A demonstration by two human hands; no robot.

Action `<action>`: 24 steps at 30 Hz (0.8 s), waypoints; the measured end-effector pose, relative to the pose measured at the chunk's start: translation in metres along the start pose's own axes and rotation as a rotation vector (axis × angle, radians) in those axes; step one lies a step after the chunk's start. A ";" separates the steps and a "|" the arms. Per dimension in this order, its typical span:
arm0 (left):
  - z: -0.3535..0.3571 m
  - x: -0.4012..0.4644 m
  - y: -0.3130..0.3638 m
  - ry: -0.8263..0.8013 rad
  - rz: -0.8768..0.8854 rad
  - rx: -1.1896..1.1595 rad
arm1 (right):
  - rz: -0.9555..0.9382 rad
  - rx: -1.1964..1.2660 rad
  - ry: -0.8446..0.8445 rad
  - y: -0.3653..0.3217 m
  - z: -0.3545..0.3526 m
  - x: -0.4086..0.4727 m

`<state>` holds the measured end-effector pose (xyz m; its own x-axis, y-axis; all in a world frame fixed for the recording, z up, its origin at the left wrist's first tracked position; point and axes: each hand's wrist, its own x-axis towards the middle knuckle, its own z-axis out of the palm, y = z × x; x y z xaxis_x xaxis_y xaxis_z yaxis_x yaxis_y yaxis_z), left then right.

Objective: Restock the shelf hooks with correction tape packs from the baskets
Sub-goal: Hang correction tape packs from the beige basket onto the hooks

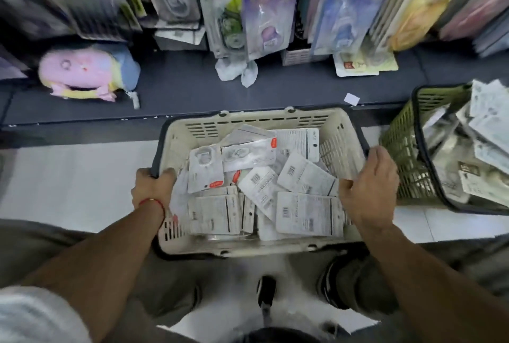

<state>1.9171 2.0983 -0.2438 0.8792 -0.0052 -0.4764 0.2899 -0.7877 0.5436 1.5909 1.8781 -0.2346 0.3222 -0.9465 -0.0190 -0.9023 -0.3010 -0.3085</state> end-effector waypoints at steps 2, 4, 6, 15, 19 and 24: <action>0.000 -0.012 0.003 0.048 0.072 0.067 | -0.217 -0.111 -0.071 -0.001 -0.009 0.000; 0.003 -0.031 0.011 0.187 0.329 0.320 | -0.340 -0.103 -0.179 -0.006 -0.018 0.004; 0.013 -0.052 0.021 0.186 0.688 0.455 | -0.299 0.076 -0.452 -0.013 -0.024 0.012; 0.066 -0.120 0.008 -0.429 1.277 0.597 | -0.216 -0.051 -0.645 -0.011 0.004 0.009; 0.070 -0.120 0.005 -0.466 1.350 0.672 | -0.228 0.020 -0.700 -0.007 0.001 0.020; 0.069 -0.122 0.008 -0.470 1.366 0.649 | -0.187 0.191 -0.729 -0.017 -0.017 0.030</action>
<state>1.7858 2.0504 -0.2289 0.1049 -0.9865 -0.1254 -0.9013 -0.1476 0.4072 1.6112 1.8533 -0.2137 0.6313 -0.5461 -0.5507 -0.7704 -0.3604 -0.5258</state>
